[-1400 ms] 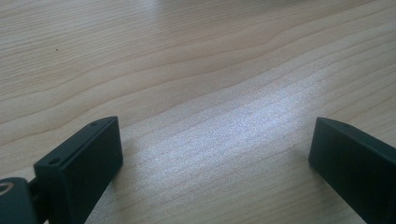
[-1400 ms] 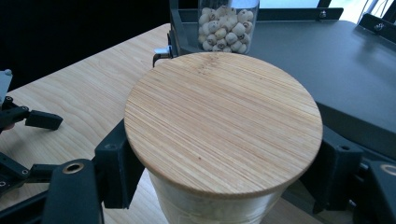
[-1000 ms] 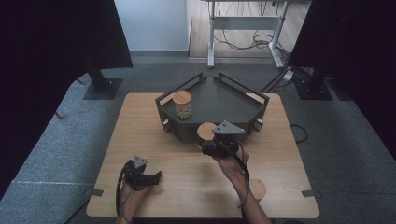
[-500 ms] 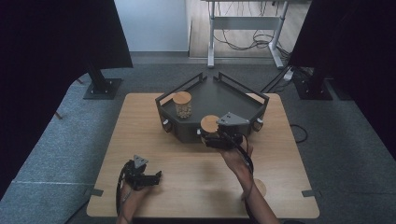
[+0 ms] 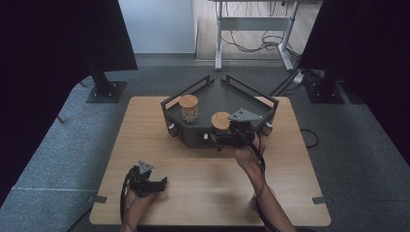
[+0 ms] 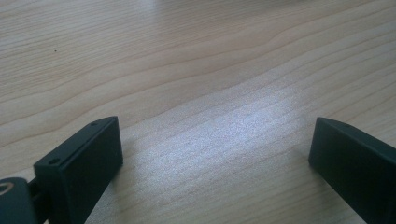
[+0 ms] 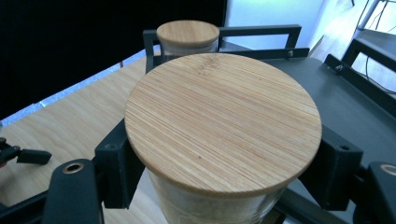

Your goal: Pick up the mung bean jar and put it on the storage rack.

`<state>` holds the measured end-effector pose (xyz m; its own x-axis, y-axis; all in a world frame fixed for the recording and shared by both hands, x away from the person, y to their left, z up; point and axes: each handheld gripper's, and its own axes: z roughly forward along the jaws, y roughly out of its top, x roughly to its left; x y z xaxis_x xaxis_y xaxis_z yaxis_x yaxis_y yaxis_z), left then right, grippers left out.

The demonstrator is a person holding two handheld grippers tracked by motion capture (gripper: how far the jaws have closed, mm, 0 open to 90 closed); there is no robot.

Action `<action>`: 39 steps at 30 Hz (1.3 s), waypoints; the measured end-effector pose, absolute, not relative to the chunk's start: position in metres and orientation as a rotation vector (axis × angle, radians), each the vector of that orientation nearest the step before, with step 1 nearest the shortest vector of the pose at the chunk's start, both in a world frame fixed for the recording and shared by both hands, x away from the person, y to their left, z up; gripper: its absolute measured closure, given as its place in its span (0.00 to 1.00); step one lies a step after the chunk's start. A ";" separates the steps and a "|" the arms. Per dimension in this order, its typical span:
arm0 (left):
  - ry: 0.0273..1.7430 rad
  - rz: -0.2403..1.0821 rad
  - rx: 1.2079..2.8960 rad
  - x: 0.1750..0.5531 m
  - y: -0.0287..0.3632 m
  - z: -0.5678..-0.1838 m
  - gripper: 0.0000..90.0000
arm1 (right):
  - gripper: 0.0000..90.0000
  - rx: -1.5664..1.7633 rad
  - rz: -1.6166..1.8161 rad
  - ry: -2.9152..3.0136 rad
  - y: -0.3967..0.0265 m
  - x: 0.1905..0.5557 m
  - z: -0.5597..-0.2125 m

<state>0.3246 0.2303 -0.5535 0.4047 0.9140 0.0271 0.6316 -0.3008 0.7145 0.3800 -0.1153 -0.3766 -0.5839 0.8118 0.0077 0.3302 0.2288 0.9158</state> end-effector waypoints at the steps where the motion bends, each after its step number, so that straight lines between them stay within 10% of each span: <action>1: 1.311 0.583 2.041 0.325 0.230 -0.553 0.03 | 0.28 1.047 1.332 2.027 -0.115 0.381 -0.376; 39: 1.310 0.584 2.040 0.325 0.230 -0.553 0.03 | 0.28 1.078 1.272 1.972 -0.117 0.435 -0.371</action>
<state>0.3248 0.2303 -0.5535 0.4058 0.9136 0.0270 0.6310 -0.3013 0.7149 0.4347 -0.1169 -0.3710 -0.5259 0.8502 -0.0250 0.3279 0.2297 0.9164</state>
